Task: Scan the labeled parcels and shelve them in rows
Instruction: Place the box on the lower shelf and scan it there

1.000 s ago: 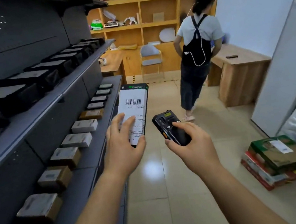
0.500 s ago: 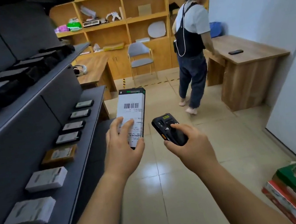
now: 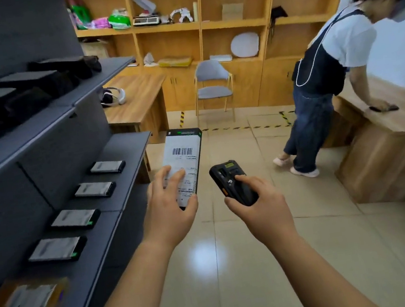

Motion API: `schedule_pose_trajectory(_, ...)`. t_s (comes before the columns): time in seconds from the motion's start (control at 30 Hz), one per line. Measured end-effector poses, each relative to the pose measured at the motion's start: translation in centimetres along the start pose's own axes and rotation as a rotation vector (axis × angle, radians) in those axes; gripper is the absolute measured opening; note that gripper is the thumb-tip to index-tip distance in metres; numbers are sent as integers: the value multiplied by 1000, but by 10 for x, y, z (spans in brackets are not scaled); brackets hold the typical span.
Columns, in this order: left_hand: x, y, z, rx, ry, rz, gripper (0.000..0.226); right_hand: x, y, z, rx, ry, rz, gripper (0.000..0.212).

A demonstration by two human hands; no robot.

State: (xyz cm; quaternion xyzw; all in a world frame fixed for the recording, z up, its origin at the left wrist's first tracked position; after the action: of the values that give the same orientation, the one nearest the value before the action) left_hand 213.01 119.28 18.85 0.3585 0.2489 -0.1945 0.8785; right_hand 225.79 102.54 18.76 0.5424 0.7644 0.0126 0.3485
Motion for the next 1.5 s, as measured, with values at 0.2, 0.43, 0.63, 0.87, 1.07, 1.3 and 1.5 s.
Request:
schedule_pose_trajectory(0.2, 93, 135, -47, -6, 16, -58, 56, 77, 143, 41, 32, -15, -4, 53)
schedule_pose_trajectory(0.43, 192, 278, -142, -107, 93, -59, 56, 208, 314, 90, 32, -1, -136, 54)
schedule_pose_trajectory(0.63, 223, 377, -228, -269, 168, 51, 55, 331, 438, 85, -68, -1, -338, 52)
schedule_pose_trajectory(0.87, 236, 428, -356, -564, 252, 261, 53, 504, 532, 71, -259, 23, -605, 53)
schedule_pose_trajectory(1.07, 260, 459, -415, -813, 322, 376, 54, 616, 581, 55, -447, 43, -813, 55)
schedule_pose_trajectory(1.3, 296, 481, -447, -1006, 472, 563, 55, 718, 620, 65, -618, 138, -1046, 54)
schedule_pose_trajectory(1.5, 355, 502, -489, -1185, 541, 730, 53, 792, 658, 87, -760, 213, -1146, 52)
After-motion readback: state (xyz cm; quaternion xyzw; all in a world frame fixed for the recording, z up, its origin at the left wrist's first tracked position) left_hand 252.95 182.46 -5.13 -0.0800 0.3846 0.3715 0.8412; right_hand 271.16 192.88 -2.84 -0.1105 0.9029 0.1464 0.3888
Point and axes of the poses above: each hand's wrist, its own y-axis towards the middle knuckle, its own x-axis out of the palm, z = x × y, the point moved 4 cm from there along y, towards the middle knuckle, and after that the axes turned 9 degrees about z, right-handed, at the moved point
